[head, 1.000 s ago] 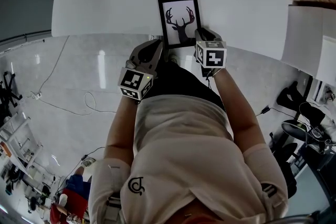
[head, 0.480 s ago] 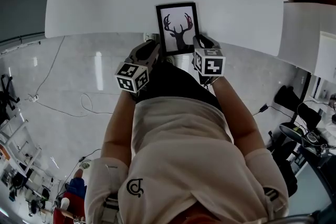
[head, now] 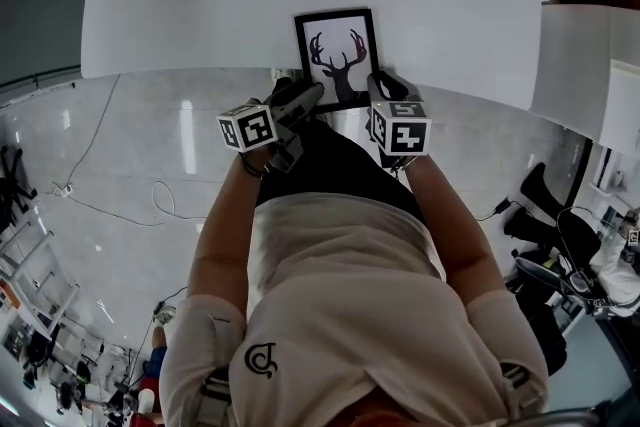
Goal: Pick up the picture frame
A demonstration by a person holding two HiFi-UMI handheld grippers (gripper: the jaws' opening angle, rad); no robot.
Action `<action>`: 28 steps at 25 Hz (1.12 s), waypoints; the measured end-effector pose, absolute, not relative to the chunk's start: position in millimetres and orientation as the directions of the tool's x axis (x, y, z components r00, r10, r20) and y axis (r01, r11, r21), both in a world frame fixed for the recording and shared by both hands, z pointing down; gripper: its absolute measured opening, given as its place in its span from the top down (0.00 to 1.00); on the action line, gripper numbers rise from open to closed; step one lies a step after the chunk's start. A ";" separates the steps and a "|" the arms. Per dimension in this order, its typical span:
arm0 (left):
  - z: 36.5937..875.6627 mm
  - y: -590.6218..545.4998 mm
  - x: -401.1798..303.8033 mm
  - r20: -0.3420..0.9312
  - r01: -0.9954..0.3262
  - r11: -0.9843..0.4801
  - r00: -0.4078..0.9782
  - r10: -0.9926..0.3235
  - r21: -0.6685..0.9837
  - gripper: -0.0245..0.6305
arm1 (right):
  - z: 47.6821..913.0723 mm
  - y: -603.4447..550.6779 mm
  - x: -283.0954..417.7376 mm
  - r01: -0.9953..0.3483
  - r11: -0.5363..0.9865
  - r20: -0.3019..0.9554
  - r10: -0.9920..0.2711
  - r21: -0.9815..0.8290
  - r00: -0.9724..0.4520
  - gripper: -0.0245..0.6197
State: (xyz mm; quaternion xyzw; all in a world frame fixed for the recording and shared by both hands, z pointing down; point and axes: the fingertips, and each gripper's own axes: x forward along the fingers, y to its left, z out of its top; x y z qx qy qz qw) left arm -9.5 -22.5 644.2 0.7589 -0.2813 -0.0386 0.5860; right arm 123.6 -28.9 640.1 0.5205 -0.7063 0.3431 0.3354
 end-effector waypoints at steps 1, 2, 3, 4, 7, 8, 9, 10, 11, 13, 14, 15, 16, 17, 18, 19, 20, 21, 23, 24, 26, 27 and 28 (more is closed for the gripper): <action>645.1 -23.2 -5.4 0.256 -0.354 -0.145 0.853 -0.455 0.924 0.62 | 639.7 -30.4 122.5 -0.965 0.223 0.829 -0.508 -0.134 -0.233 0.84; 644.8 -23.3 0.3 0.231 -0.315 -0.131 0.870 -0.435 0.940 0.63 | 639.3 -31.9 121.5 -0.965 0.224 0.827 -0.511 -0.133 -0.233 0.84; 643.9 -23.0 6.9 0.202 -0.270 -0.112 0.887 -0.415 0.956 0.66 | 639.1 -33.1 120.9 -0.965 0.225 0.826 -0.514 -0.133 -0.233 0.84; 643.4 -22.9 13.1 0.178 -0.233 -0.094 0.900 -0.399 0.968 0.68 | 638.9 -33.8 120.9 -0.965 0.224 0.824 -0.516 -0.133 -0.233 0.84; 644.7 -23.6 24.4 0.150 -0.185 -0.057 0.912 -0.382 0.981 0.78 | 638.4 -33.1 121.6 -0.966 0.222 0.821 -0.521 -0.132 -0.232 0.84; 645.6 -23.8 25.3 0.145 -0.174 -0.041 0.910 -0.388 0.984 0.81 | 638.5 -32.6 121.4 -0.966 0.222 0.821 -0.521 -0.131 -0.231 0.84; 646.5 -23.9 25.3 0.139 -0.161 -0.024 0.907 -0.398 0.987 0.84 | 638.7 -31.9 121.4 -0.966 0.223 0.822 -0.521 -0.130 -0.231 0.83; 646.6 -23.4 25.4 0.130 -0.147 -0.010 0.904 -0.407 0.989 0.87 | 639.0 -30.8 121.9 -0.966 0.224 0.821 -0.521 -0.130 -0.231 0.83; 645.7 -22.3 26.0 0.119 -0.133 -0.005 0.903 -0.413 0.991 0.88 | 639.4 -29.8 122.8 -0.965 0.226 0.821 -0.521 -0.131 -0.233 0.83; 641.2 -21.1 27.5 0.098 -0.114 -0.015 0.903 -0.418 0.993 0.90 | 640.3 -29.1 124.4 -0.963 0.230 0.817 -0.523 -0.137 -0.242 0.83; 638.4 -22.0 27.3 0.089 -0.109 -0.024 0.902 -0.422 0.994 0.91 | 640.7 -30.2 124.0 -0.962 0.233 0.815 -0.524 -0.143 -0.248 0.83; 636.1 -23.9 25.8 0.084 -0.108 -0.032 0.900 -0.428 0.994 0.92 | 641.6 -32.3 122.5 -0.960 0.235 0.812 -0.525 -0.149 -0.254 0.83; 635.1 -25.8 23.5 0.085 -0.113 -0.037 0.897 -0.434 0.993 0.92 | 643.2 -34.6 120.2 -0.959 0.237 0.810 -0.526 -0.154 -0.260 0.83; 635.3 -26.6 21.2 0.091 -0.122 -0.042 0.894 -0.438 0.992 0.92 | 645.6 -36.1 118.2 -0.958 0.238 0.808 -0.526 -0.158 -0.264 0.83; 636.2 -25.8 19.6 0.099 -0.133 -0.047 0.892 -0.441 0.990 0.92 | 648.2 -36.2 117.3 -0.958 0.238 0.808 -0.525 -0.159 -0.265 0.82; 636.3 -24.2 19.0 0.107 -0.145 -0.052 0.890 -0.443 0.988 0.92 | 649.8 -35.2 117.9 -0.958 0.237 0.809 -0.524 -0.160 -0.265 0.80; 634.6 -22.7 19.6 0.113 -0.155 -0.059 0.889 -0.444 0.986 0.92 | 649.2 -34.0 119.8 -0.959 0.234 0.809 -0.524 -0.163 -0.265 0.78; 630.5 -21.9 21.0 0.116 -0.162 -0.066 0.887 -0.447 0.985 0.92 | 645.9 -33.3 122.6 -0.959 0.229 0.808 -0.525 -0.169 -0.268 0.76; 618.5 -23.8 25.4 0.116 -0.174 -0.088 0.884 -0.452 0.981 0.92 | 633.3 -35.1 128.4 -0.958 0.221 0.799 -0.534 -0.185 -0.277 0.75; 612.4 -26.4 26.9 0.119 -0.185 -0.104 0.883 -0.454 0.977 0.92 | 625.5 -37.8 130.5 -0.957 0.220 0.790 -0.545 -0.189 -0.281 0.75; 602.2 -32.1 25.0 0.138 -0.223 -0.139 0.880 -0.455 0.965 0.92 | 608.9 -44.9 130.6 -0.956 0.228 0.767 -0.575 -0.184 -0.285 0.76; 597.4 -35.0 22.2 0.151 -0.246 -0.156 0.876 -0.458 0.957 0.92 | 600.8 -48.5 129.0 -0.955 0.235 0.754 -0.591 -0.179 -0.287 0.77; 592.4 -38.3 18.8 0.163 -0.268 -0.171 0.872 -0.462 0.948 0.93 | 592.9 -52.1 127.2 -0.954 0.242 0.741 -0.605 -0.177 -0.291 0.79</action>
